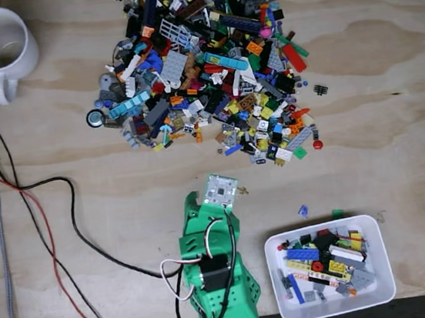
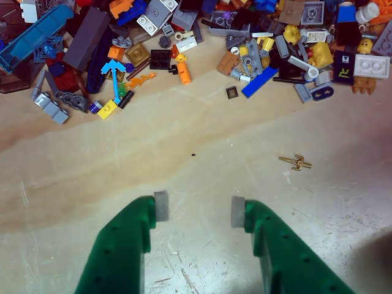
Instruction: Find the closest Lego and put it in the bin.
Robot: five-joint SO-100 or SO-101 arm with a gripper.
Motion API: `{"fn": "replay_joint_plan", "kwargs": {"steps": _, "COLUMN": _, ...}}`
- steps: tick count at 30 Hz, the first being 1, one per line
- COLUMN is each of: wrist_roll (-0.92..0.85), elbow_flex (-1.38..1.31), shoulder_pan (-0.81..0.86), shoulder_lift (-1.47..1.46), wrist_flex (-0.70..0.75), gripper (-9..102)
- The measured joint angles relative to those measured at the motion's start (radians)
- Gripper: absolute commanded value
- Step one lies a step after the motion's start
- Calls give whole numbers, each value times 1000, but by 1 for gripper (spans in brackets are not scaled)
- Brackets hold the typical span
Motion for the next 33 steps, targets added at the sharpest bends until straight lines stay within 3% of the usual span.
{"fn": "replay_joint_plan", "kwargs": {"steps": 21, "wrist_roll": 63, "elbow_flex": 0, "shoulder_pan": -12, "shoulder_lift": -97, "wrist_flex": -8, "gripper": 14}}
{"fn": "replay_joint_plan", "kwargs": {"steps": 33, "wrist_roll": 333, "elbow_flex": -78, "shoulder_pan": -394, "shoulder_lift": -919, "wrist_flex": -503, "gripper": 17}}
